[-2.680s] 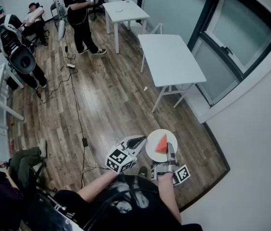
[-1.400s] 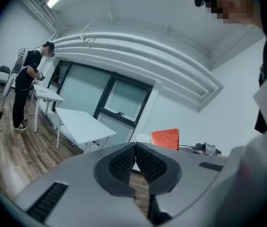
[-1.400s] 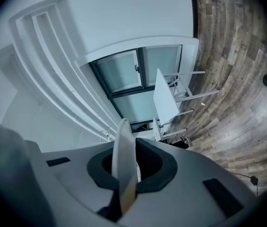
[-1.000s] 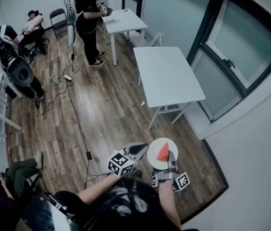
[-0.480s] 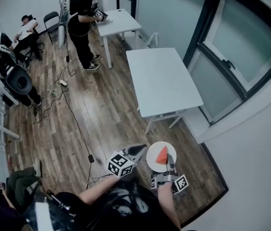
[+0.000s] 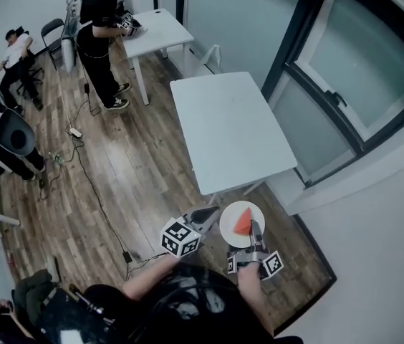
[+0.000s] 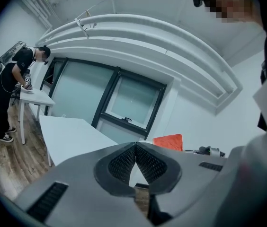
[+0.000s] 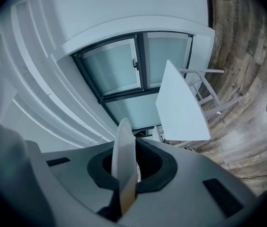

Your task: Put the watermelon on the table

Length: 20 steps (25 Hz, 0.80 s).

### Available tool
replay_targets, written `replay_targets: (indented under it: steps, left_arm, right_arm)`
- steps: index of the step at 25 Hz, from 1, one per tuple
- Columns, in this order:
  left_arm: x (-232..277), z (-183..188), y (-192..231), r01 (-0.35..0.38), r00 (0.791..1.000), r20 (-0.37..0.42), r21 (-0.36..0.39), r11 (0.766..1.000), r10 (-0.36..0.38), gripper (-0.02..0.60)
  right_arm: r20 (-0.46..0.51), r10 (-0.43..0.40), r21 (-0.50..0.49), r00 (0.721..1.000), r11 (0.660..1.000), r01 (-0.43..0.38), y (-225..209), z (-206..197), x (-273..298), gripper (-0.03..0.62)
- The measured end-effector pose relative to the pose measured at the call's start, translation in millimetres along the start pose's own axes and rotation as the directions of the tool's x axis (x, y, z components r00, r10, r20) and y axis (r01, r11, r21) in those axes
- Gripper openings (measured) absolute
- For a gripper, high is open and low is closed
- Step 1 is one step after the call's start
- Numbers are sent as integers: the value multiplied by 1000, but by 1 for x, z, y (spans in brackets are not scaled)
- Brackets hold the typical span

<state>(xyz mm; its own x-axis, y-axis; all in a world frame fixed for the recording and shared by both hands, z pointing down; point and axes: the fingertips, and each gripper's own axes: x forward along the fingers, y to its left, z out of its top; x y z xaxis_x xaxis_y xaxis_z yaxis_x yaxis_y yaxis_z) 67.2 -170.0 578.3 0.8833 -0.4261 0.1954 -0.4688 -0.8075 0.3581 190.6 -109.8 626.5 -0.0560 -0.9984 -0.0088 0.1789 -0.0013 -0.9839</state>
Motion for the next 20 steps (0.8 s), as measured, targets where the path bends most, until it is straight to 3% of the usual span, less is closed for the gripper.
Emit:
replay_targets:
  steps: [10,16,20]
  left_arm:
    - [49,10,40,66,997,-46,-29,997,-67,5]
    - [102,19,66,66,996,-64,-38,997,-68,5]
    - [153,4,92,47,993,-107,-106,993,-58,5]
  right_arm:
    - [56,-35,19,998,999,34,-9,16,50,21]
    - [78,-55,23,995,998,54,-13,61,93,21]
    - [74,-77,0,994,997,78,-9,102,128,21]
